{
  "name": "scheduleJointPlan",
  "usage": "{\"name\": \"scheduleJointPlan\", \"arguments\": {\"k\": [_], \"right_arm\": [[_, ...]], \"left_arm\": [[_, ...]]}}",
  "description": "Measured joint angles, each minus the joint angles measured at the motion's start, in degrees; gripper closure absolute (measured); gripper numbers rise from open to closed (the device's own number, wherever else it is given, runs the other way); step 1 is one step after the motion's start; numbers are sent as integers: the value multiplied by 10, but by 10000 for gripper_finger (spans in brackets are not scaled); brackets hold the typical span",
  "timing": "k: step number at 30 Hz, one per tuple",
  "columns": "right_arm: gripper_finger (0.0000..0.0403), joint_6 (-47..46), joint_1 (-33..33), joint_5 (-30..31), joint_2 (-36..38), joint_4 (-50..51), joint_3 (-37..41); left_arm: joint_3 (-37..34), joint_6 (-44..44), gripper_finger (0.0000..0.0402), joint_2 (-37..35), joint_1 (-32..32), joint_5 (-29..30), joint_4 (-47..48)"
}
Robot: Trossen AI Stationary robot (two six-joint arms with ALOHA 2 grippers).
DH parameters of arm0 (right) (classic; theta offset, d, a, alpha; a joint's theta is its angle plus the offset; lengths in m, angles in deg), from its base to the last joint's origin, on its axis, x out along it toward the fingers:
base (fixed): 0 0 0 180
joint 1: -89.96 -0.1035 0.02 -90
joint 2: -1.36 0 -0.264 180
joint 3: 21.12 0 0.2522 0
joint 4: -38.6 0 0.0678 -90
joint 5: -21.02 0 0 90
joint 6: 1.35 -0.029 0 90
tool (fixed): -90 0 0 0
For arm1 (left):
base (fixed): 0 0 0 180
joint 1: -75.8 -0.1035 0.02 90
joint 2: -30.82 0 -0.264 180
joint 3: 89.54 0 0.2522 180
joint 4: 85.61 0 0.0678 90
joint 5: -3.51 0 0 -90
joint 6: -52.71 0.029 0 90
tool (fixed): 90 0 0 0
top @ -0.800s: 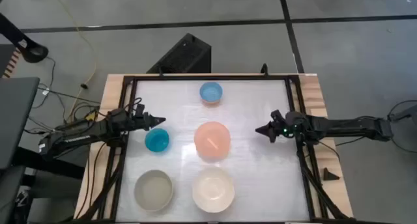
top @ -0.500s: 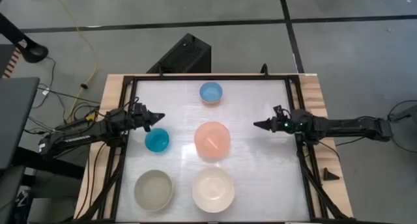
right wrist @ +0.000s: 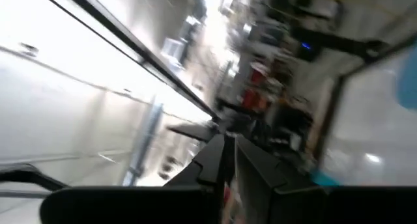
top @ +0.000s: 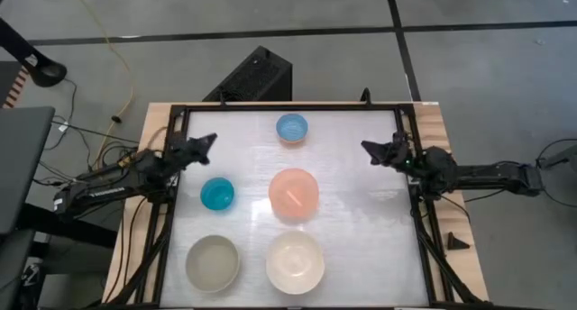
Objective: Nest bowls inside each other
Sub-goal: Stack the orange bowl on top of the white bowl
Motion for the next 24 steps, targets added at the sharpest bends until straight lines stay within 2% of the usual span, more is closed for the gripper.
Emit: {"name": "scheduleJointPlan", "arguments": {"k": [5, 7, 9, 12, 16, 19, 22, 24], "right_arm": [[336, 117, -4, -4, -22, -102, -35], [336, 160, -5, -9, -43, -120, -71], [336, 198, -5, -42, -70, -110, -117], [336, 243, -6, -105, -132, -62, -198], [334, 317, -35, -181, -236, 66, -328], [319, 382, -63, -215, -310, 213, -425], [288, 455, -95, -223, -383, 373, -501], [262, 504, -111, -223, -424, 444, -547]], "left_arm": [[0, 126, 401, 0, 0, -15, -214], [5, 164, 401, 0, 0, -43, -278], [25, 192, 401, 0, 0, -92, -304], [87, 216, 401, 3, 1, -193, -279], [190, 236, 401, 29, 11, -308, -201], [263, 279, 402, 49, 16, -340, -143], [317, 319, 401, 59, 17, -365, -81], [340, 333, 401, 61, 17, -376, -40]]}}
